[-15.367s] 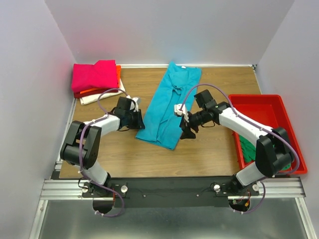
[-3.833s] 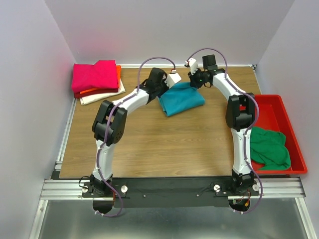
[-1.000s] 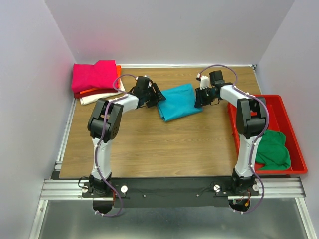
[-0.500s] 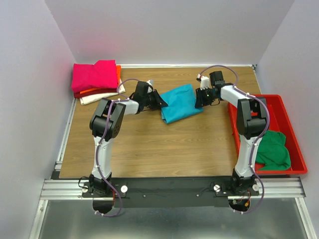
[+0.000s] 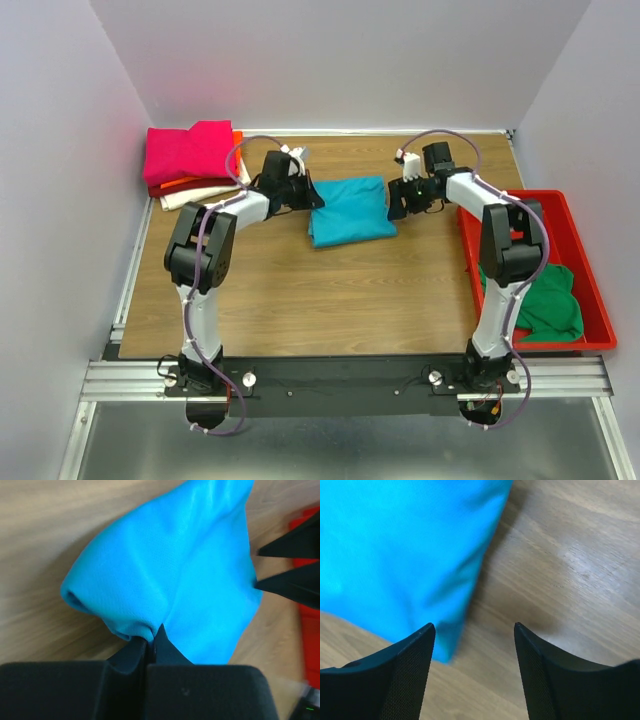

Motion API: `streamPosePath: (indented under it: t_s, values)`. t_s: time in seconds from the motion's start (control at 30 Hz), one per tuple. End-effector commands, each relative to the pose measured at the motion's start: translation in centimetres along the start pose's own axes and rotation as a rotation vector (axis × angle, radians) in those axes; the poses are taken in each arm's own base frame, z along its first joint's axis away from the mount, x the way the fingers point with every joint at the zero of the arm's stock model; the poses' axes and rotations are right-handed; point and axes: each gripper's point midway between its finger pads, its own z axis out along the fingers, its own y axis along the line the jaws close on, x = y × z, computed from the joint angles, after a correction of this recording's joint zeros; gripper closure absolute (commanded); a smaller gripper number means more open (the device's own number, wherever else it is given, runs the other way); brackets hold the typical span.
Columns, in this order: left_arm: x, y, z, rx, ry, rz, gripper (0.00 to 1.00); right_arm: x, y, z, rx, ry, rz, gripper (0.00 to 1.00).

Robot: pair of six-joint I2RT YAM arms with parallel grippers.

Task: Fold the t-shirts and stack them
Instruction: Neatly place the folded tshirt to the corner

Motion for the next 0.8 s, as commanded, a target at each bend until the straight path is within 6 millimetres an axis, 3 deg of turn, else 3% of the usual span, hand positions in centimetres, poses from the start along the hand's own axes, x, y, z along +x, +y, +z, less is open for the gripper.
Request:
streamPosePath:
  t_s: [0.0, 0.17, 0.27, 0.5, 0.53, 0.63, 0.77]
  values:
    - [-3.0, 2.5, -3.9, -0.232, -0.028, 0.247, 1.00, -1.7, 0.9, -3.1, 0.021, -0.051, -0.076, 0.22]
    - [-4.0, 4.6, -6.5, -0.398, -0.025, 0.375, 1.00, -3.4, 2.0, -6.5, 0.038, -0.128, -0.147, 0.13]
    - [-4.7, 5.0, -7.6, -0.455, -0.042, 0.413, 1.00, -4.6, 3.1, -8.9, 0.036, -0.188, -0.218, 0.00]
    - [-7.4, 4.7, -10.1, -0.541, -0.105, 0.511, 1.00, -5.6, 3.4, -12.8, 0.119, -0.301, -0.257, 0.00]
    - [-7.7, 4.5, -10.3, -0.542, -0.111, 0.521, 1.00, -5.0, 2.5, -12.7, 0.126, -0.312, -0.224, 0.00]
    - [-8.7, 4.0, -11.4, -0.567, -0.135, 0.593, 1.00, -3.5, 3.3, -11.4, -0.019, -0.299, -0.168, 0.00]
    - [-10.2, 3.9, -13.0, -0.623, -0.173, 0.654, 1.00, -2.3, 4.5, -11.6, -0.165, -0.319, -0.162, 0.00]
